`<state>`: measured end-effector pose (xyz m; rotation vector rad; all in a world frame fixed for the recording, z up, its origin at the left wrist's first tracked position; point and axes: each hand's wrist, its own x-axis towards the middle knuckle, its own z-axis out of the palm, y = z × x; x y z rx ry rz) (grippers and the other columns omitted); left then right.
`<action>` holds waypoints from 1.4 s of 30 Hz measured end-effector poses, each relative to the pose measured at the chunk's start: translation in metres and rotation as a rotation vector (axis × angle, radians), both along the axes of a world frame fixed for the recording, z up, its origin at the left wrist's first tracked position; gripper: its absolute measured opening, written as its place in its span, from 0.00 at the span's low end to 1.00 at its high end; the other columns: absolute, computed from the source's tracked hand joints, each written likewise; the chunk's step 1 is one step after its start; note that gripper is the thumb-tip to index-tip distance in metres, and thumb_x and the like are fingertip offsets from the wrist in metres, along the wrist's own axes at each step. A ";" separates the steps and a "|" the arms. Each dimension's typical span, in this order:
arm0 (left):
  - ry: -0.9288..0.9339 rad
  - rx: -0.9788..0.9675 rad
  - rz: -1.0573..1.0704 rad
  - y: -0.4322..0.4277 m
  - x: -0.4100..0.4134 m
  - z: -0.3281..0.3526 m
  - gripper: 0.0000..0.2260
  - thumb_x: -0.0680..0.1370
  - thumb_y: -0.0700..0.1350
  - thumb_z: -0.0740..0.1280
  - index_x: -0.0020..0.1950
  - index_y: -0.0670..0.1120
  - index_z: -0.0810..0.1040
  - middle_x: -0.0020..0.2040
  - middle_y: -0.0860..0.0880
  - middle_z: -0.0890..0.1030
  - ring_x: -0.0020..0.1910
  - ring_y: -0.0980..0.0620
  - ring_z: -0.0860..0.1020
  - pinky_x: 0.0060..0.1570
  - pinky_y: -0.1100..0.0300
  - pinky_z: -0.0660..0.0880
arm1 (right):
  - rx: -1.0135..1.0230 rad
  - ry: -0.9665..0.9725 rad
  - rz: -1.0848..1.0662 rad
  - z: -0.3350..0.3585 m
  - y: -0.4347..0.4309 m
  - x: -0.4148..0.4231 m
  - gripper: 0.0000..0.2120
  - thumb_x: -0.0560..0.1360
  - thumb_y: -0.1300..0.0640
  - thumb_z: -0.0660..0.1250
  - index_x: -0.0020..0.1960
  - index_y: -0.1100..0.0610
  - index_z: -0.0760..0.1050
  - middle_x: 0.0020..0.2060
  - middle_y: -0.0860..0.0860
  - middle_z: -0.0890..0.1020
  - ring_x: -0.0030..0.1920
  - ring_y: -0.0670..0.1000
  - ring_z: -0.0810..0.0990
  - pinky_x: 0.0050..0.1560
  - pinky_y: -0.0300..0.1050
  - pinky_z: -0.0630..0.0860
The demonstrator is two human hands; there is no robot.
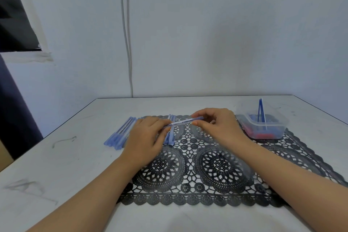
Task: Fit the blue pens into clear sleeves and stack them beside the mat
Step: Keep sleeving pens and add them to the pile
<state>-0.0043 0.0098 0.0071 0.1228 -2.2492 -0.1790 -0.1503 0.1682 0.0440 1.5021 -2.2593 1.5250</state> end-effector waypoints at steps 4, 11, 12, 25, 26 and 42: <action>0.001 -0.051 0.086 0.002 0.001 0.002 0.13 0.76 0.55 0.60 0.44 0.49 0.80 0.33 0.60 0.70 0.34 0.58 0.69 0.39 0.57 0.66 | 0.269 0.644 -0.022 -0.005 0.004 -0.008 0.14 0.78 0.50 0.62 0.61 0.52 0.77 0.46 0.49 0.81 0.43 0.49 0.78 0.42 0.42 0.75; -0.031 -0.077 0.152 0.002 0.001 0.002 0.19 0.75 0.62 0.58 0.34 0.51 0.78 0.26 0.56 0.71 0.27 0.56 0.69 0.41 0.56 0.67 | 0.116 0.950 -0.069 -0.019 -0.001 -0.013 0.07 0.65 0.56 0.77 0.41 0.56 0.82 0.32 0.49 0.81 0.29 0.50 0.79 0.23 0.40 0.73; -0.025 -0.073 0.145 0.002 0.000 0.002 0.19 0.75 0.61 0.58 0.34 0.50 0.77 0.25 0.56 0.70 0.26 0.56 0.68 0.41 0.55 0.67 | 0.092 0.969 -0.077 -0.019 -0.001 -0.013 0.08 0.63 0.57 0.78 0.40 0.57 0.82 0.32 0.49 0.81 0.29 0.50 0.79 0.23 0.40 0.74; -0.027 -0.060 0.120 0.007 0.004 0.003 0.17 0.77 0.59 0.56 0.30 0.54 0.64 0.21 0.55 0.63 0.23 0.51 0.67 0.35 0.68 0.56 | -0.069 1.053 -0.066 -0.020 -0.001 -0.013 0.05 0.70 0.60 0.67 0.42 0.59 0.81 0.32 0.51 0.81 0.29 0.50 0.78 0.26 0.38 0.71; -0.029 -0.057 0.118 0.006 0.004 0.002 0.17 0.77 0.59 0.56 0.30 0.55 0.63 0.21 0.56 0.62 0.23 0.52 0.66 0.35 0.68 0.57 | -0.071 1.052 -0.062 -0.021 -0.001 -0.014 0.05 0.71 0.60 0.66 0.42 0.59 0.81 0.32 0.50 0.80 0.30 0.50 0.78 0.26 0.38 0.71; -0.033 -0.084 0.117 -0.002 0.003 -0.004 0.18 0.77 0.61 0.55 0.30 0.58 0.58 0.20 0.55 0.59 0.22 0.57 0.61 0.37 0.68 0.58 | -0.016 0.836 0.095 -0.018 0.000 -0.011 0.05 0.72 0.64 0.66 0.47 0.61 0.78 0.38 0.53 0.79 0.38 0.52 0.77 0.36 0.46 0.78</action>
